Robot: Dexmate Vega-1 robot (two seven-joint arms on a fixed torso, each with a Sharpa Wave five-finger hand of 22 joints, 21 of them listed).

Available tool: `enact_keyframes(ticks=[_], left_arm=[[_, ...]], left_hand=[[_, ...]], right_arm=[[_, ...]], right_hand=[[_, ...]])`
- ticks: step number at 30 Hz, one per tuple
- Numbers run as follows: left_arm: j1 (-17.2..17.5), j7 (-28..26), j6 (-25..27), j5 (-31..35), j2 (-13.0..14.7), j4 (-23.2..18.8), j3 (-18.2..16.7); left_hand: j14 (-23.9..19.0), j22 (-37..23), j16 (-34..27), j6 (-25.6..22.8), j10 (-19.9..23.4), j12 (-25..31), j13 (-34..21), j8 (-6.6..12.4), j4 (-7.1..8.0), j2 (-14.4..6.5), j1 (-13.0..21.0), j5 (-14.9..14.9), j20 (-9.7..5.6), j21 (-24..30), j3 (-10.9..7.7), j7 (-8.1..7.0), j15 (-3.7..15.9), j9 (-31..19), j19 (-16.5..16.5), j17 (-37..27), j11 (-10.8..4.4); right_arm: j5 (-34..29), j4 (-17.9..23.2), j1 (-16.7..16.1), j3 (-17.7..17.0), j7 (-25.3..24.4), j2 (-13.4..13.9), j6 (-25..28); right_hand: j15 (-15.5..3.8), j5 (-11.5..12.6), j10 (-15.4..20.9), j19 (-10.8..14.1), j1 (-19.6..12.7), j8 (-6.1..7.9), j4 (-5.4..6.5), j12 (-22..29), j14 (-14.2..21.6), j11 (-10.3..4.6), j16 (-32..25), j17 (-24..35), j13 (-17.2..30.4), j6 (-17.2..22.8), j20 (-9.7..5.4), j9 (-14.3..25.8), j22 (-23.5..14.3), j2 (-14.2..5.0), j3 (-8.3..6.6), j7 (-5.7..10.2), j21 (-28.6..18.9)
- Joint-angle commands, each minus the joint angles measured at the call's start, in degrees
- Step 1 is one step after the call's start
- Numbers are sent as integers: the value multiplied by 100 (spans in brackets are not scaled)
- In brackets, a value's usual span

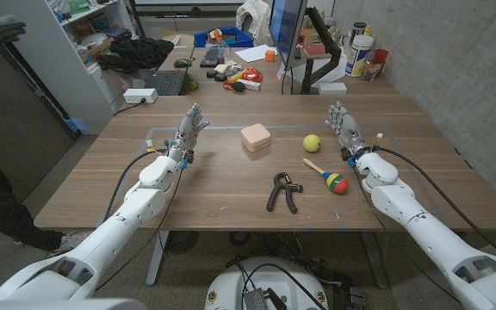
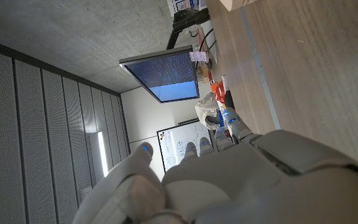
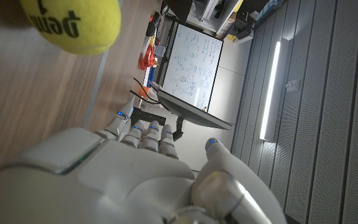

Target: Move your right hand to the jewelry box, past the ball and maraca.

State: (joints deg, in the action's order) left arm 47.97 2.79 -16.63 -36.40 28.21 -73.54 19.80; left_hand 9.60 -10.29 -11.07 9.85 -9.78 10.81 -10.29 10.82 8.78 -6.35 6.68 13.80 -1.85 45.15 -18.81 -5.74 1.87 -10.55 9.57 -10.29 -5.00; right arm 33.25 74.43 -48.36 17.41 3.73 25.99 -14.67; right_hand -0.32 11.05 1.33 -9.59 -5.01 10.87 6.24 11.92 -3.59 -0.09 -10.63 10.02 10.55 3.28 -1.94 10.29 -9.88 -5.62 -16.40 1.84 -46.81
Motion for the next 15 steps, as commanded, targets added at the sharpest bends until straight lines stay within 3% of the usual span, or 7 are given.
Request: enact_keyframes(ticks=[1,15], left_arm=[[53,243,143,301,-271,67,-366],[150,421,261,627,-550,26,-736]], left_hand=[[291,-27,-25,162,-240,37,-20,33,8,-100,24,29,-105,25,-35,-45,112,-6,681,-14,22],[278,-27,-26,132,-229,39,-20,36,7,-98,20,35,-86,12,-33,-37,101,-6,663,-13,44]], right_arm=[[-1005,61,-120,-874,490,-717,347],[-2015,240,-151,-1450,862,-1184,495]], right_hand=[[35,27,60,-215,-29,34,-25,31,-54,17,-34,6,12,74,-140,31,-20,-162,-54,17,-32],[98,23,40,-238,-85,30,-66,22,-71,17,-19,-2,12,83,-75,33,-21,-173,-69,59,12]])
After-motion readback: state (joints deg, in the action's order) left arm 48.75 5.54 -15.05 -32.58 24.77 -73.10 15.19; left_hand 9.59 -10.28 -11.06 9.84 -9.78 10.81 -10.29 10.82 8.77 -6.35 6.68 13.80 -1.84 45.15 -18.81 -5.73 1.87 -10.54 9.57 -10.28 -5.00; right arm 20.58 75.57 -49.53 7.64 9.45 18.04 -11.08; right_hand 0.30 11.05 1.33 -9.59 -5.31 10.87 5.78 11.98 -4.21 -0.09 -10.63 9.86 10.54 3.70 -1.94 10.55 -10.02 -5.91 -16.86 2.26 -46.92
